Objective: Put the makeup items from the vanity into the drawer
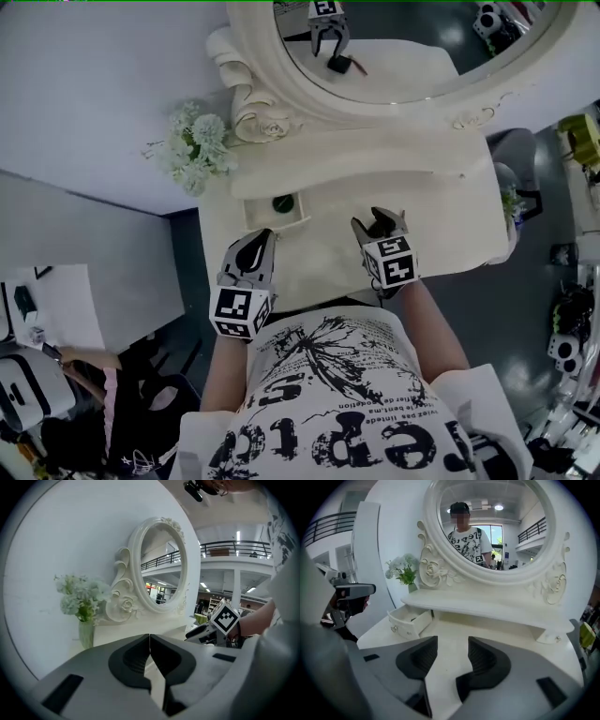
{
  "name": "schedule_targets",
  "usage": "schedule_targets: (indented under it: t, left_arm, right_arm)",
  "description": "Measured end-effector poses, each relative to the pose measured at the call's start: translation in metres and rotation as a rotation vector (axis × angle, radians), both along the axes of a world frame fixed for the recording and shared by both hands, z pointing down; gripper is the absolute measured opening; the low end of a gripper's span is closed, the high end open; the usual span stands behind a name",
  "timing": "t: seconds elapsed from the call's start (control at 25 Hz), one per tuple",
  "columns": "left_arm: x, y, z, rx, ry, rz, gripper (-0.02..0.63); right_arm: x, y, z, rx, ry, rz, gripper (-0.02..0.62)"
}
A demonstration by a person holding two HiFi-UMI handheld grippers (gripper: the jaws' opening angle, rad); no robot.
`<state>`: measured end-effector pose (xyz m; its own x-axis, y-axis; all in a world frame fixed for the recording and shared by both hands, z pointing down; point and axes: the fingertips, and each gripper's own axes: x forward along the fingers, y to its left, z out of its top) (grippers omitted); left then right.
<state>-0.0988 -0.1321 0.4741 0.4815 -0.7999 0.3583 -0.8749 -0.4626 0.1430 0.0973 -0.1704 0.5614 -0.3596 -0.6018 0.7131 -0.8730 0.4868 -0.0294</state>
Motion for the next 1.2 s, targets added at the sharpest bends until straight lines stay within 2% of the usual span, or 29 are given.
schedule_targets:
  t: [0.2,0.44,0.6,0.8,1.04,1.2]
  left_arm:
    - [0.048,-0.006,0.007,-0.026,0.000,0.079,0.020]
    - [0.078,-0.003,0.017,-0.059,-0.009,0.078,0.020]
    - [0.078,0.003,0.026,-0.088,-0.019,0.030,0.020]
    - [0.074,0.009,0.032,-0.105,-0.025,-0.008,0.020]
    - [0.071,0.009,0.027,-0.085,-0.022,-0.013,0.020]
    - [0.058,0.010,0.018,-0.063,-0.018,-0.023,0.020]
  right_arm:
    - [0.044,0.024,0.026,-0.095,0.039,0.000,0.253]
    - [0.065,0.038,0.062,-0.179,0.103,-0.100,0.302]
    - [0.067,0.039,0.081,-0.203,0.151,-0.177,0.313]
    - [0.066,0.033,0.086,-0.201,0.173,-0.212,0.313]
    - [0.066,0.032,0.083,-0.209,0.143,-0.186,0.314]
    - [0.056,0.024,0.061,-0.164,0.118,-0.172,0.314]
